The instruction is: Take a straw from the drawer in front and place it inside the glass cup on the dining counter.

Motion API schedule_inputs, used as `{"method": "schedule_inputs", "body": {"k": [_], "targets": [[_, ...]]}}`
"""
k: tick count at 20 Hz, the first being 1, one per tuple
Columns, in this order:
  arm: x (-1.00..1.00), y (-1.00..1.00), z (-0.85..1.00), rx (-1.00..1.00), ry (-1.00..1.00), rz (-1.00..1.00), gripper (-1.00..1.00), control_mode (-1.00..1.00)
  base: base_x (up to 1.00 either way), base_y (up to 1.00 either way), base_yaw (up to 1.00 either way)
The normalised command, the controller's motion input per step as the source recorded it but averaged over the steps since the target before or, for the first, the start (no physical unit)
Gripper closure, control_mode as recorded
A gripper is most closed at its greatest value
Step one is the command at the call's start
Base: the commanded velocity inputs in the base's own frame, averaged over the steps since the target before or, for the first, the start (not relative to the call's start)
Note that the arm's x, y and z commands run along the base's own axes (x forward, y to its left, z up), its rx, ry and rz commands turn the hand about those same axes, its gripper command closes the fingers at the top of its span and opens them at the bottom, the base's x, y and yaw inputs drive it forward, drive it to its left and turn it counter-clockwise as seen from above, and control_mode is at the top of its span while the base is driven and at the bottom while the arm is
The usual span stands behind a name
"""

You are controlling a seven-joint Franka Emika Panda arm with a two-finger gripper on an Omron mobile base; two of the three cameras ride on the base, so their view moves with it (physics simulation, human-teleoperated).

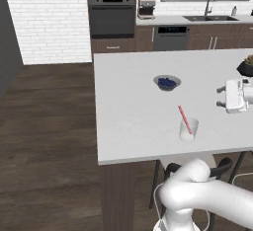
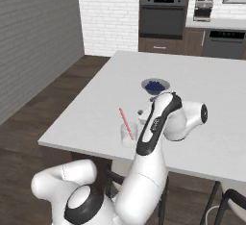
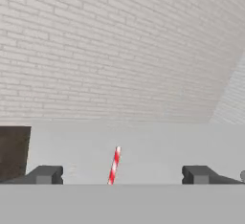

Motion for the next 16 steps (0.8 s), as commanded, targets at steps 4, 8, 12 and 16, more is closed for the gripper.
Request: {"method": "schedule_inputs", "body": {"k": [4, 8, 12, 16], "targets": [[-0.47, 0.22, 0.57, -0.51, 0.0, -0.08, -1.0, -1.0, 0.0, 0.0, 0.0], [-0.72, 0.45, 0.11, -0.57, 0.0, -0.09, -1.0, -1.0, 0.0, 0.0, 0.0], [-0.84, 0.61, 0.0, -0.62, 0.0, -0.07, -1.0, -1.0, 0.0, 0.0, 0.0], [-0.81, 0.62, -0.04, -0.66, 0.0, -0.07, -1.0, -1.0, 0.0, 0.0, 0.0]]}}
